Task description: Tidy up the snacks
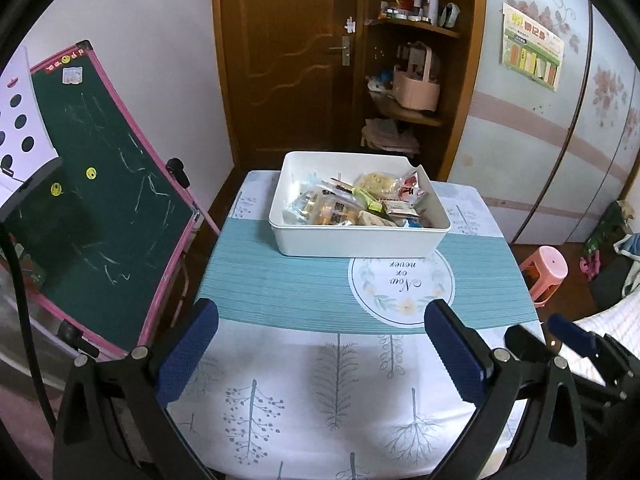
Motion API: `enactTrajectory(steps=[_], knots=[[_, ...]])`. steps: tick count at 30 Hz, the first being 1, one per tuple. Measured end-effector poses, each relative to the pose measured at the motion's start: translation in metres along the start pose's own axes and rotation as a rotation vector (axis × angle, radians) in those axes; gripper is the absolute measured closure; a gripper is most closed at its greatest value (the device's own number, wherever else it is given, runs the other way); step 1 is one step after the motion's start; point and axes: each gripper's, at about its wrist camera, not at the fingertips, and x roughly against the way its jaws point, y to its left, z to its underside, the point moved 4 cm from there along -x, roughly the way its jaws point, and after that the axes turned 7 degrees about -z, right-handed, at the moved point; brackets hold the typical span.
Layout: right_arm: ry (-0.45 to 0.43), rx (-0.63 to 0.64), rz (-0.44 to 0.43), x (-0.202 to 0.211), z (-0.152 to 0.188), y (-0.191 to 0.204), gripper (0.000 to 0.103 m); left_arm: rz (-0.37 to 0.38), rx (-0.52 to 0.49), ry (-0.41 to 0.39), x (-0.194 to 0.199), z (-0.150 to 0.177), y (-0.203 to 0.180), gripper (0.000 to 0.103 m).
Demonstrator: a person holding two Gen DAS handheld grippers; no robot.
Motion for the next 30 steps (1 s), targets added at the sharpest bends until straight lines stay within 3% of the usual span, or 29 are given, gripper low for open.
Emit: enactTrajectory(steps=[9,30], knots=[[-0.041,0.042,0.046,0.007,0.007,0.006,0.038,-0.021,-0.009,-0.006,0.002,0.004,-0.007,0.001],[-0.068,0.025,0.044,0.011,0.007,0.001,0.038,-0.016,-0.013,0.036,-0.008,0.013,-0.012,0.001]])
